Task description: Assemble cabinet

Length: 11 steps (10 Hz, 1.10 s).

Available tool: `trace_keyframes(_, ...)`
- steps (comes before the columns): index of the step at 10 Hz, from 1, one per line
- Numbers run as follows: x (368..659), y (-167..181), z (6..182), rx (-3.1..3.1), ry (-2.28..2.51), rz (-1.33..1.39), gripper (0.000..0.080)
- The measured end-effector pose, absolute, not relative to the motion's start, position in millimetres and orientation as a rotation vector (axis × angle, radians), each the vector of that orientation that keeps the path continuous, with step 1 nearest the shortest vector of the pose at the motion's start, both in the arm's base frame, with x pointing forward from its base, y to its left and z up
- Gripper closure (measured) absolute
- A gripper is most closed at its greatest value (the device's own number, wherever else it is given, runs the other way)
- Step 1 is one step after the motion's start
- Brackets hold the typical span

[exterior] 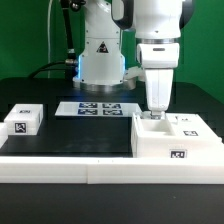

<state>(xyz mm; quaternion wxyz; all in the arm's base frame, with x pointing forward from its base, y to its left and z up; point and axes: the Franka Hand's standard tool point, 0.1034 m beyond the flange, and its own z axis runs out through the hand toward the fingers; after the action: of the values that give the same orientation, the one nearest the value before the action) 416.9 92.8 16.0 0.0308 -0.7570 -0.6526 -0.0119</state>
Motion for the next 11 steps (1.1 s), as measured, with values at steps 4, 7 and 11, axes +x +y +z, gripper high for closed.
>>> trace_keyframes(4, 417, 93, 15.7, -2.334, -2.01, -0.04, 0.0732)
trace_keyframes(7, 417, 93, 15.7, -2.334, -2.01, -0.04, 0.0732)
trace_keyframes(11, 419, 91, 43.8, -2.37, -2.002, 0.009, 0.0731)
